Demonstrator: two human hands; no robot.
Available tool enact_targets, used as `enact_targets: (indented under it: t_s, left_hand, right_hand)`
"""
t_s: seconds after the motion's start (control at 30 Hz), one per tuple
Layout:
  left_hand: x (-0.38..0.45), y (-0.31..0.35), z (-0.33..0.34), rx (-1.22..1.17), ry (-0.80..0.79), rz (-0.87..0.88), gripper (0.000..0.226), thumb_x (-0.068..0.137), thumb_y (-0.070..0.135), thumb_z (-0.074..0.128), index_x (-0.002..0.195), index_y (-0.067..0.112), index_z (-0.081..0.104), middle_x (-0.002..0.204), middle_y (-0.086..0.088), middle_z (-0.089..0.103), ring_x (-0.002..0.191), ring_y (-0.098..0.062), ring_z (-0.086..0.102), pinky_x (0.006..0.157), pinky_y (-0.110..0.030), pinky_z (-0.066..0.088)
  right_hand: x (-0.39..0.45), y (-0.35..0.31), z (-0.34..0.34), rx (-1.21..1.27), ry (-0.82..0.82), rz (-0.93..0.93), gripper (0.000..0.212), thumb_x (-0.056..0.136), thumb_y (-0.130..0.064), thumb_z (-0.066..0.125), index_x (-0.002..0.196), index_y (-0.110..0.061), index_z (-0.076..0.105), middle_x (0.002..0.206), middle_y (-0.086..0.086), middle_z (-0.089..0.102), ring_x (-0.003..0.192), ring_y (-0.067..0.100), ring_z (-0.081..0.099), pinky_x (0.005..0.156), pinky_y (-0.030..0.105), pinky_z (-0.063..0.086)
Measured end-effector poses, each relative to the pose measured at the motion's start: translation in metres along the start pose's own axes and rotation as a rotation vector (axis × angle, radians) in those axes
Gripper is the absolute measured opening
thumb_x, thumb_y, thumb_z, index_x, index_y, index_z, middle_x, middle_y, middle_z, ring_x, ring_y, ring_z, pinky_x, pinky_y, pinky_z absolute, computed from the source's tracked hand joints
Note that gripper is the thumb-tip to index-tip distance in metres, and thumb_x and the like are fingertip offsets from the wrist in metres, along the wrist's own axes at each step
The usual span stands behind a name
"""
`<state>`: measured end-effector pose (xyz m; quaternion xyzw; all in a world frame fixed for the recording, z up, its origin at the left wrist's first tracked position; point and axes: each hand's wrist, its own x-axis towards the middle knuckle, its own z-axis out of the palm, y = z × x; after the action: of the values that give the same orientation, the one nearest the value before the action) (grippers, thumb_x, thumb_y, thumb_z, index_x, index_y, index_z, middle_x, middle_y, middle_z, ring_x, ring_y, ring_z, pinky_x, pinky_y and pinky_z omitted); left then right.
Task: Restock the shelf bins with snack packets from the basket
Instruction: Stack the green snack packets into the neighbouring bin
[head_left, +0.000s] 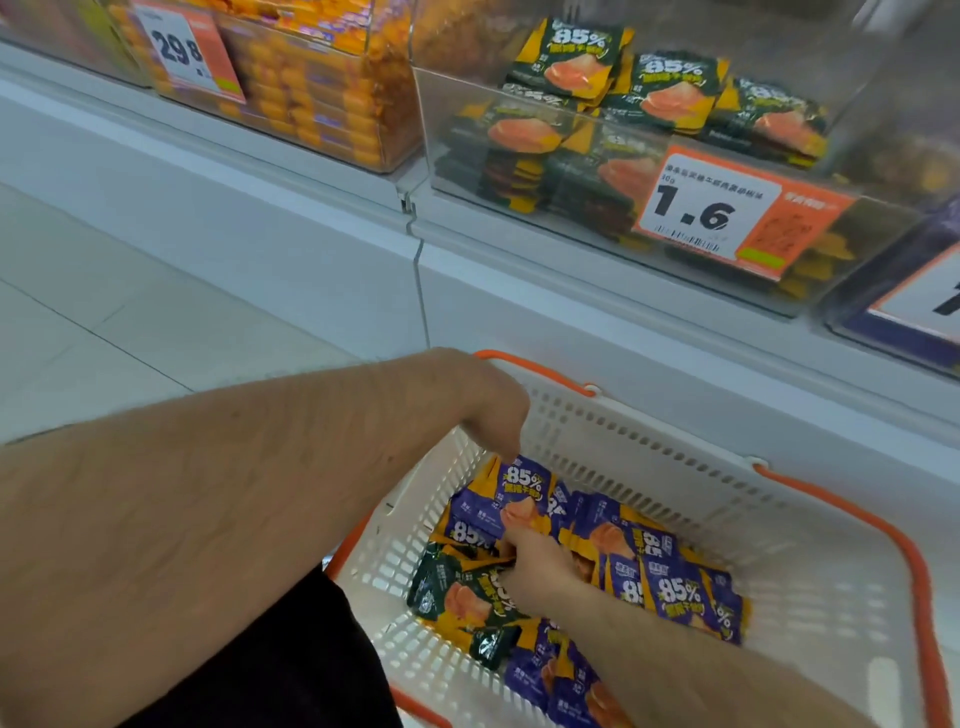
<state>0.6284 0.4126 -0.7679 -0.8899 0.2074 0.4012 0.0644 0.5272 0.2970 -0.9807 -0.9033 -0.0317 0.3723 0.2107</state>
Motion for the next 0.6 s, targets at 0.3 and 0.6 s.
enact_targets:
  t_s: [0.3, 0.6]
  left_hand:
    - [-0.011, 0.008, -0.011, 0.001, 0.045, -0.018, 0.051, 0.095, 0.043, 0.056, 0.134, 0.011, 0.054, 0.134, -0.004, 0.054, 0.115, -0.02, 0.052, 0.09, -0.032, 0.038]
    - [-0.026, -0.017, -0.037, -0.221, 0.104, 0.157, 0.014, 0.085, 0.036, 0.071, 0.081, 0.026, 0.062, 0.084, 0.006, 0.064, 0.08, -0.016, 0.061, 0.079, -0.034, 0.051]
  right_hand:
    - [-0.042, -0.036, -0.133, 0.12, 0.161, -0.281, 0.006, 0.093, -0.018, 0.06, 0.094, -0.024, 0.061, 0.09, -0.003, 0.058, 0.085, 0.017, 0.056, 0.073, 0.033, 0.048]
    - [-0.106, -0.066, -0.247, 0.084, 0.25, -0.414, 0.008, 0.095, -0.02, 0.063, 0.102, -0.024, 0.063, 0.098, -0.007, 0.061, 0.082, 0.007, 0.057, 0.067, 0.024, 0.045]
